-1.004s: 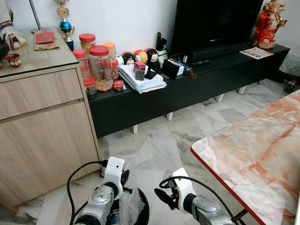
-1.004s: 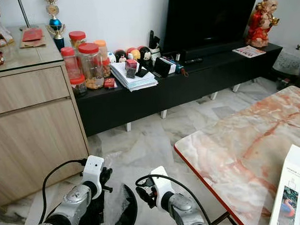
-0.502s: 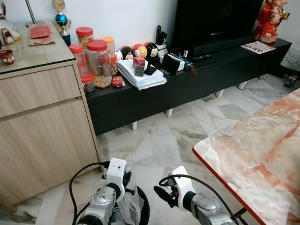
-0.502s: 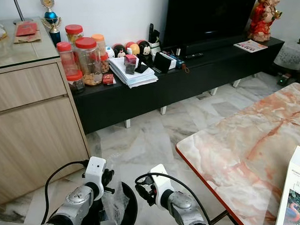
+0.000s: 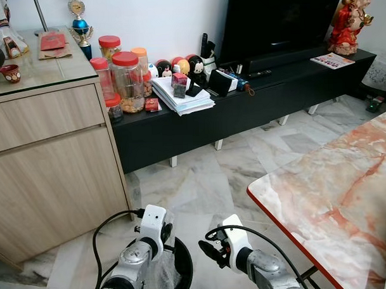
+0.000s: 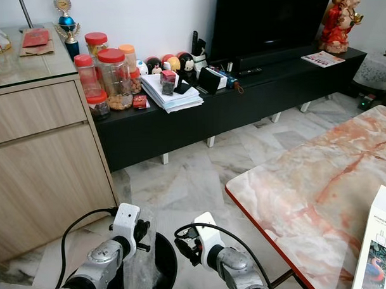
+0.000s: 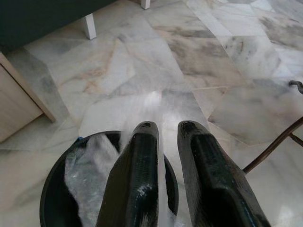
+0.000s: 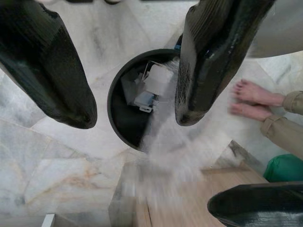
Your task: Picking trash to rubbish bin
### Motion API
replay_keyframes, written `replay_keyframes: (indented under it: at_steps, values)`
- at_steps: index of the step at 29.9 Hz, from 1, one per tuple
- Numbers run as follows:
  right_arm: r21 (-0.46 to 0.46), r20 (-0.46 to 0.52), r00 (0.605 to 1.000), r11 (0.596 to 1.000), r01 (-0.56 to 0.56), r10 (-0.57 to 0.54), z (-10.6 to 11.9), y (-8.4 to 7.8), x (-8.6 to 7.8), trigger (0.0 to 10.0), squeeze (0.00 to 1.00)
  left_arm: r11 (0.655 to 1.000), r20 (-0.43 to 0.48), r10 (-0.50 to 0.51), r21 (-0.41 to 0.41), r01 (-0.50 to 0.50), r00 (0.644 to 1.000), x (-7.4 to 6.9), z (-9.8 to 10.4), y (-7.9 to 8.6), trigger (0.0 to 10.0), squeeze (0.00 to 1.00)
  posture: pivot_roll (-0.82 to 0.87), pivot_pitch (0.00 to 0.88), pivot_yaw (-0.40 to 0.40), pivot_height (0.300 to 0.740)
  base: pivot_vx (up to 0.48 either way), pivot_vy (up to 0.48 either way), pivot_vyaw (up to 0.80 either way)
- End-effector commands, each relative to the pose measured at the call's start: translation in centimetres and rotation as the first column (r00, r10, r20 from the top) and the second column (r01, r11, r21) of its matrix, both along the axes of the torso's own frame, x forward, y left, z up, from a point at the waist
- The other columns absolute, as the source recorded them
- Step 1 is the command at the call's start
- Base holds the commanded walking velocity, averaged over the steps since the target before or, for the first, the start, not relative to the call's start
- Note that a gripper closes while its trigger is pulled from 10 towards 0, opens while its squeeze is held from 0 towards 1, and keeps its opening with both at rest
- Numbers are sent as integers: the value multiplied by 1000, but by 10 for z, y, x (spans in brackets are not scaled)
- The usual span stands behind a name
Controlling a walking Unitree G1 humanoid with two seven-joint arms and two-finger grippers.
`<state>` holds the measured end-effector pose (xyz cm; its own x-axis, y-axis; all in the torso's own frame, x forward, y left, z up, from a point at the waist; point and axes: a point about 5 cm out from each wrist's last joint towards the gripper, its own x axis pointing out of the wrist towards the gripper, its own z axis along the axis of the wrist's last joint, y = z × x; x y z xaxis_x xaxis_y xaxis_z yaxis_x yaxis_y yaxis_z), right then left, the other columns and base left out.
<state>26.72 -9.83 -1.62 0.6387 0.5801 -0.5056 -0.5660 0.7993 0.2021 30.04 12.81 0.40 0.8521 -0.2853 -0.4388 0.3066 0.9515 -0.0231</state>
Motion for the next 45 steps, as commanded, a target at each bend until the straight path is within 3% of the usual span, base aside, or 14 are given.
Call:
replay_keyframes:
  at_steps: [1,15,16,17,22,28,37,45]
  values:
    - [0,10,1000,1000,9,-9,2,-1,2,10000,0,1000,-27,11,-4,-11,1000,-4,-5,2,10000,1000,121,60,-101,740,0,0,0]
    - [-7,8,1000,1000,16,-16,2,-5,3,10000,0,1000,-29,30,5,-30,999,-5,-6,6,10000,1000,119,42,-100,740,0,0,0]
    - [-10,7,1000,1000,26,-26,1,-6,2,10000,0,999,-34,41,24,-40,999,-6,-8,10,10000,718,121,34,-98,740,0,0,0]
    - [-21,4,999,999,36,-36,-1,-7,1,10000,0,997,-41,57,45,-55,998,-8,-10,14,10000,0,121,34,-98,740,0,0,0]
    - [-59,-33,992,991,123,-126,-14,-18,-11,10000,0,978,-80,174,127,-163,981,-25,-24,46,10000,0,123,24,-90,740,0,0,0]
    - [-93,-71,979,979,184,-191,-23,-34,-19,10000,0,949,-122,281,181,-258,952,-45,-37,69,10000,0,119,16,-89,740,0,0,0]
    - [-141,-54,930,925,354,-364,-22,-69,-15,10000,0,917,-144,374,209,-341,916,-59,-47,76,10000,0,127,7,-139,740,0,0,0]
    - [-280,-93,867,848,450,-490,-36,-108,-39,10000,0,894,-190,427,233,-382,884,-82,-63,73,10000,0,113,5,-188,740,0,0,0]
